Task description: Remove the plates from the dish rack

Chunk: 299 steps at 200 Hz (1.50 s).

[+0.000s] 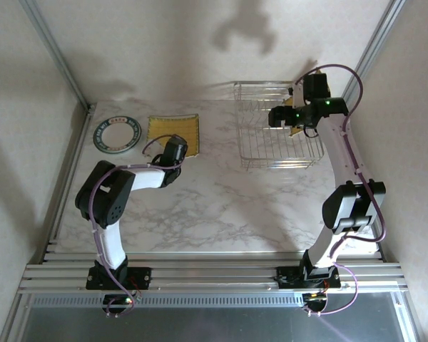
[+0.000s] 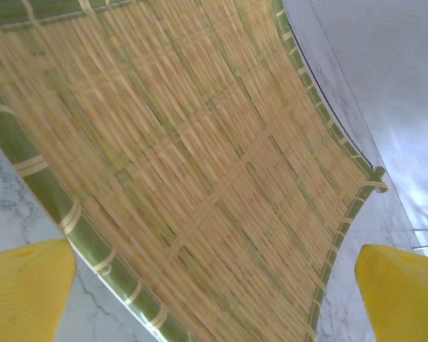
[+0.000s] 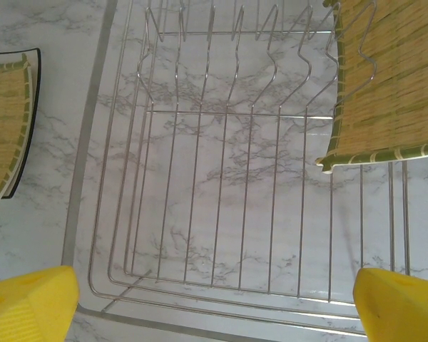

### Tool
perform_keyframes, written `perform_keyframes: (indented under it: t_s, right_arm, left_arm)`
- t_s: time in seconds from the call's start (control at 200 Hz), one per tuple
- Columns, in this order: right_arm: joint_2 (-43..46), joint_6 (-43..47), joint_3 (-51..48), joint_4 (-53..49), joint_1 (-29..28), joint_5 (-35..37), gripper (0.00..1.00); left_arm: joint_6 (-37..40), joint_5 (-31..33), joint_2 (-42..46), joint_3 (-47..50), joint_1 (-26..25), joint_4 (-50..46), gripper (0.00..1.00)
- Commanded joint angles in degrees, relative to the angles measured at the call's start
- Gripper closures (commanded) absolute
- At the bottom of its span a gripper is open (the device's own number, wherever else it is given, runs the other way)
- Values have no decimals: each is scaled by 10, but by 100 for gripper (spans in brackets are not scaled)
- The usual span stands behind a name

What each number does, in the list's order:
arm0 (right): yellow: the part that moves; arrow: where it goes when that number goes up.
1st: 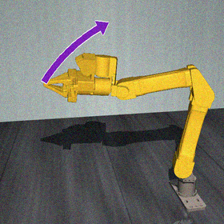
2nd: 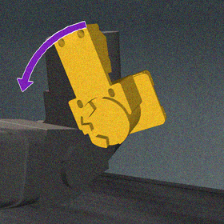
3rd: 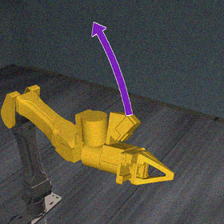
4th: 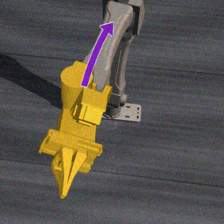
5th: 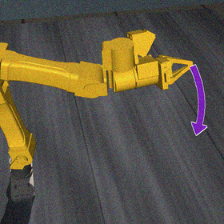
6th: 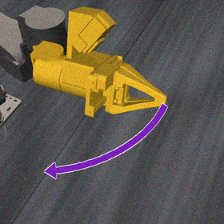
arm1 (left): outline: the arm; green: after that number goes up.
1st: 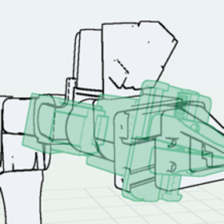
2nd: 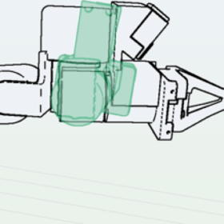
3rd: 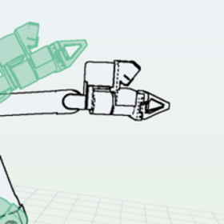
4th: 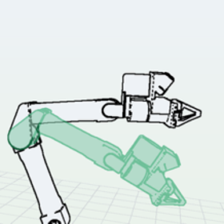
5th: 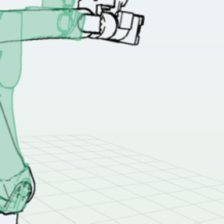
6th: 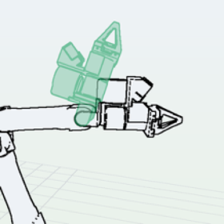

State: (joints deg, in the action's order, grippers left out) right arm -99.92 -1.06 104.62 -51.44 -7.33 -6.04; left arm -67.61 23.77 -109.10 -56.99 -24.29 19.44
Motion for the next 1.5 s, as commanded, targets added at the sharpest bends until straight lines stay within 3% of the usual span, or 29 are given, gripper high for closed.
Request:
perform_keyframes:
  t_s: [0.0, 0.415, 0.506, 0.631, 0.681, 0.796, 0.921, 1.036, 1.251, 1.492]
  right_arm:
    - [25, -1, -4, 3, 8, -2, 1]
    - [15, 1, 10, -1, 19, 5, 1]
    - [0, -2, 29, 0, 29, 13, 1]
    - [-42, -11, 90, -15, 56, 23, 1]
    - [-62, -10, 121, -27, 63, 39, 1]
    - [-105, 1, 182, -48, 74, 79, 1]
    - [-139, -1, 217, -41, 88, 129, 1]
    - [-155, -3, 212, -10, 99, 157, 1]
    - [-192, -6, 233, -1, 123, 155, 1]
    - [-249, -12, 299, -2, 146, 101, 1]
  left_arm:
    - [13, 0, -16, -17, -1, -6, 0]
    - [48, -11, -5, -22, 1, -6, 0]
    - [111, 2, 39, -15, -5, -26, 0]
    - [274, -3, 122, 6, -3, -19, 0]
    - [333, -16, 149, -10, 10, -62, 0]
    - [463, -120, 173, -96, 62, -208, 0]
    - [576, -201, 139, -229, 112, -392, 0]
    - [633, -237, 87, -322, 144, -486, 0]
    - [675, -270, 14, -419, 172, -548, 0]
    - [687, -288, -34, -452, 189, -552, 0]
